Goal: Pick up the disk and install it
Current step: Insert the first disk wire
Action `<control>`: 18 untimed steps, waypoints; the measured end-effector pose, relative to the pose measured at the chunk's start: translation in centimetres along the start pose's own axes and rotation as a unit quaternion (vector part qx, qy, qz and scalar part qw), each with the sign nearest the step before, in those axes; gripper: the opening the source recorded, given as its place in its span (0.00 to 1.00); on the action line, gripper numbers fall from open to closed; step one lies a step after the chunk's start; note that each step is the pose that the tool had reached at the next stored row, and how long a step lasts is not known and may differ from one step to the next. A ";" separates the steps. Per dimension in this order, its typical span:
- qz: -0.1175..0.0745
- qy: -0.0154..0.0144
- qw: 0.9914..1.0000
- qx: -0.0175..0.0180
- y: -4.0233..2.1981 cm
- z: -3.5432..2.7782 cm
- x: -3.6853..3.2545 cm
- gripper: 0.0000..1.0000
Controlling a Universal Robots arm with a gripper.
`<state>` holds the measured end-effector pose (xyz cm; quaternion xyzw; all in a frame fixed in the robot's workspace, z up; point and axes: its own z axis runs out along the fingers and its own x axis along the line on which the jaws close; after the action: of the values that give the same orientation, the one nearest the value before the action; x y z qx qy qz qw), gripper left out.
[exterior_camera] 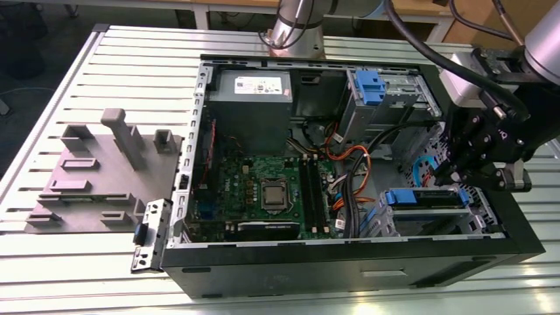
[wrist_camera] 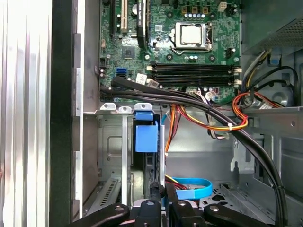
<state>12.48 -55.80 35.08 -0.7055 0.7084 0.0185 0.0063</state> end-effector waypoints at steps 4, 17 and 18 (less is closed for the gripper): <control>-0.005 0.000 1.000 0.000 0.08 0.47 0.30 0.16; -0.007 0.000 1.000 0.000 0.26 0.95 0.35 0.16; -0.007 0.000 1.000 0.000 0.29 0.98 0.35 0.16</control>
<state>12.17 -56.12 34.10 -0.7103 0.7036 0.0185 0.0061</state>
